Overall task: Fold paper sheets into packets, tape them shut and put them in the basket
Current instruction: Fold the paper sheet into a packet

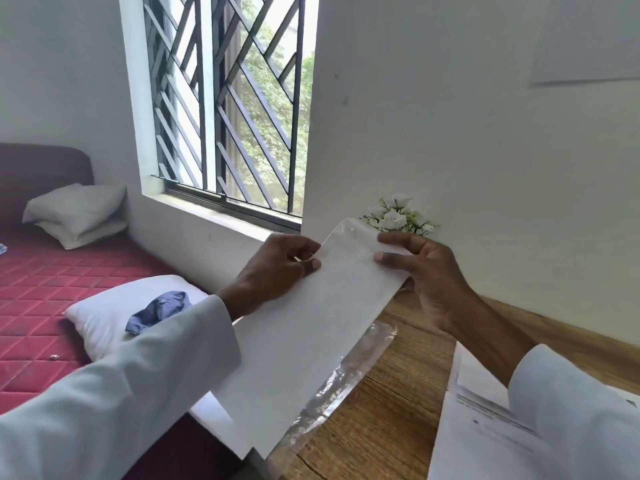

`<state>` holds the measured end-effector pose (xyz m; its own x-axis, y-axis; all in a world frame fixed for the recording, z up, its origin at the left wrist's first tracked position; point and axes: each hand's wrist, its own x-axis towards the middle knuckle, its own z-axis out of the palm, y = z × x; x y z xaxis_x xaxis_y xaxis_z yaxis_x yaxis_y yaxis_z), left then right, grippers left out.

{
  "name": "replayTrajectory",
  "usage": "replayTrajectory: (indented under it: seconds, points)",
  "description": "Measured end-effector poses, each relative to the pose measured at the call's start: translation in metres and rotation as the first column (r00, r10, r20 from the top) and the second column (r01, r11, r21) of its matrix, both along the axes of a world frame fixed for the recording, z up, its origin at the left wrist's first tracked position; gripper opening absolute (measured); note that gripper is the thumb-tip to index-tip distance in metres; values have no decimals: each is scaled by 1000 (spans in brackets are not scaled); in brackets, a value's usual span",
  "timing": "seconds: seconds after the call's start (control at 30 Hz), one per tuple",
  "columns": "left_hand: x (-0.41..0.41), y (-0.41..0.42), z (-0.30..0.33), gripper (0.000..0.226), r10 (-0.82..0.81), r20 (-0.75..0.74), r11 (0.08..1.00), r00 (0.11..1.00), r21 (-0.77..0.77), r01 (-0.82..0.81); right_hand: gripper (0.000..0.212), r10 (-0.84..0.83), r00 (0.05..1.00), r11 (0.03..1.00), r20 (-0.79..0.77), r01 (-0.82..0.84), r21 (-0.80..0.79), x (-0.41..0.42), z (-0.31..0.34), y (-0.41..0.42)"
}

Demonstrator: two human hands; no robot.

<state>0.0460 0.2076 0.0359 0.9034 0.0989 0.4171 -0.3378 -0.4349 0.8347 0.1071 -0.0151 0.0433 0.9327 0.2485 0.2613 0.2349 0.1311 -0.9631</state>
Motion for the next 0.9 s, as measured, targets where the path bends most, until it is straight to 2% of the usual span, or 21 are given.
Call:
replayTrajectory:
  seconds: [0.13, 0.27, 0.37, 0.43, 0.57, 0.73, 0.9]
  points:
    - [18, -16, 12, 12, -72, 34, 988, 997, 139, 66, 39, -99, 990, 994, 99, 102, -28, -8, 13, -29]
    - [40, -53, 19, 10, -143, 56, 932, 988, 343, 116, 46, -236, 938, 947, 255, 280, -156, -18, 16, -69]
    - [56, -81, 23, 19, -208, 75, 886, 975, 438, 155, 32, -317, 876, 872, 363, 420, -252, -31, 18, -93]
    - [63, -107, 26, 24, -300, 73, 847, 951, 479, 230, 22, -362, 864, 838, 350, 466, -284, -41, 18, -113]
    - [66, -150, 32, 14, -460, 60, 789, 886, 485, 377, 17, -420, 865, 805, 274, 494, -328, -63, 12, -154]
    - [68, -184, 29, 15, -579, 36, 724, 814, 482, 494, 27, -286, 957, 900, 43, 284, -329, -89, 3, -187]
    - [69, -201, 20, 14, -645, 58, 685, 762, 487, 542, 23, -325, 945, 878, 29, 313, -362, -94, -15, -196]
